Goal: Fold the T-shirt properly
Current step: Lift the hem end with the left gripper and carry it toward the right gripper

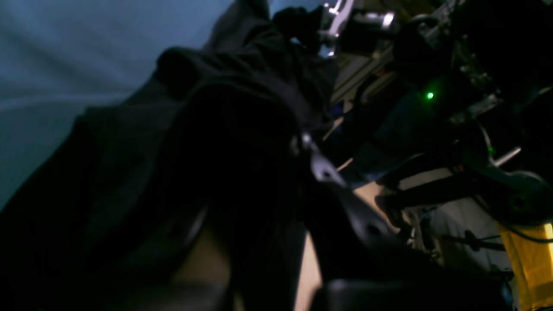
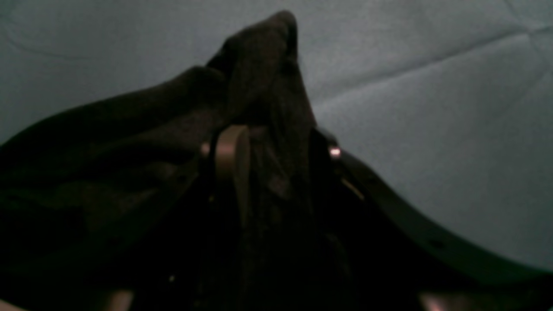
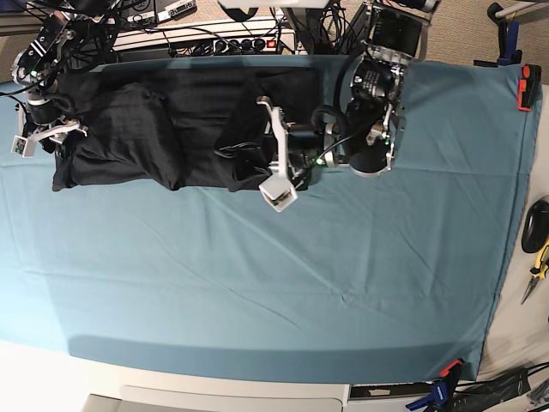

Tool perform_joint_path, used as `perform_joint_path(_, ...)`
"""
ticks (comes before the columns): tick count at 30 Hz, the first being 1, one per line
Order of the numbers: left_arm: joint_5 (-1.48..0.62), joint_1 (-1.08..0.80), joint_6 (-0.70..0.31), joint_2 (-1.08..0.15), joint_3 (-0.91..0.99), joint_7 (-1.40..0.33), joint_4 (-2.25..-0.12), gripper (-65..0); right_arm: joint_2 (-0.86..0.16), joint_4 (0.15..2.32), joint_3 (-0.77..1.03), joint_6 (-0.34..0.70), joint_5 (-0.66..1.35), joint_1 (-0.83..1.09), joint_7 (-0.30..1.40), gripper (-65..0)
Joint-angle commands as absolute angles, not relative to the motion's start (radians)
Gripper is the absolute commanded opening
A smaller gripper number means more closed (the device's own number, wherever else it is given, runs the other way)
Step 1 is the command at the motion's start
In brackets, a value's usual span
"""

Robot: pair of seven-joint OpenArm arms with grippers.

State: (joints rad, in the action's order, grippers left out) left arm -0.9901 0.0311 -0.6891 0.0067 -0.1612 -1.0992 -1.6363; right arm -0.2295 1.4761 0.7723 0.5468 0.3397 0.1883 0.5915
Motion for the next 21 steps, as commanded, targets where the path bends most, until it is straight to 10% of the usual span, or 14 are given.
perform_joint_path(1,-1.016,0.047,-0.698,0.023,-0.168,-1.072,-1.652,-65.0,-0.249,1.491,0.778,0.55,0.352,0.18,0.57,-41.6)
perform_joint_path(21,-0.828,0.047,-0.672,0.022,-0.272,-0.94,-1.652,-65.0,-0.249,1.491,0.778,0.55,0.352,0.18,0.569,-41.6)
